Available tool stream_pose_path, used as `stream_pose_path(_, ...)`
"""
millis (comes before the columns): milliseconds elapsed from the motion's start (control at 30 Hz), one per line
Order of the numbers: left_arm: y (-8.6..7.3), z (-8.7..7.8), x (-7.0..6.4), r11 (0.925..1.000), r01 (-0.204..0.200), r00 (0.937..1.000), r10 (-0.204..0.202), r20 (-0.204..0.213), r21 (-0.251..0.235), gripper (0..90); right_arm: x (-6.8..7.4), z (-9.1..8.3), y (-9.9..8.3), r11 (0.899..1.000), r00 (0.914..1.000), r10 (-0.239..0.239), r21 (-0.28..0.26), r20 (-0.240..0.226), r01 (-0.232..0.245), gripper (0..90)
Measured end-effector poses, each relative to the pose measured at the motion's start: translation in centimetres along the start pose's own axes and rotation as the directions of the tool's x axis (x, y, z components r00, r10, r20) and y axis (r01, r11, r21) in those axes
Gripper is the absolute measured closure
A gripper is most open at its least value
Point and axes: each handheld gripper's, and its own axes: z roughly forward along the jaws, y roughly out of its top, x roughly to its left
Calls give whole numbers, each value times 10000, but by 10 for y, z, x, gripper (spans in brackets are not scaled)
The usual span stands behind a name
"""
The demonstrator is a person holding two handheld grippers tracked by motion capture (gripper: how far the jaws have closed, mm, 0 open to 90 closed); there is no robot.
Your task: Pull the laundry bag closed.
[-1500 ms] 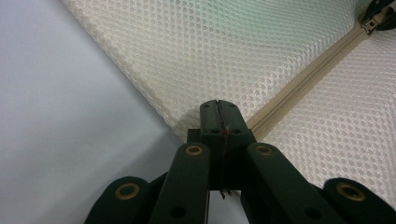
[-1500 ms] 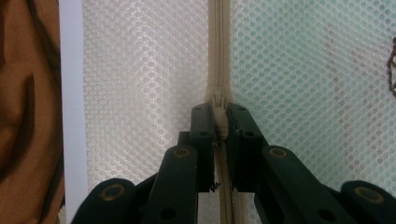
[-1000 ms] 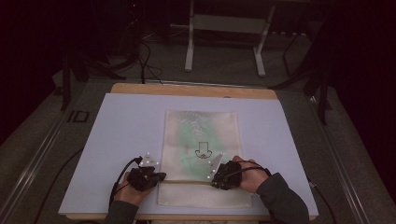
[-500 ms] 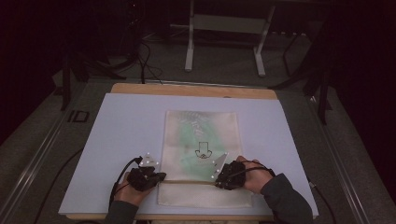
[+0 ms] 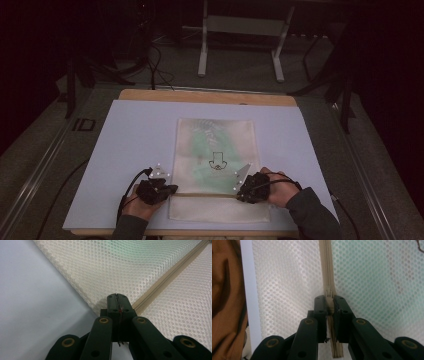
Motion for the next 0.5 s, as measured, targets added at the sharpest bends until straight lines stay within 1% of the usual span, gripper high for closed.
stream_pose_path(233,0,0,0,10000,-1,10000,1,-2,0,897,-1,-3,-6,9999,9999,137,64,31,-137,824)
stream_pose_path(500,0,0,0,10000,-11,10000,11,-3,4,896,-3,-7,-24,9989,9990,454,142,59,-455,824)
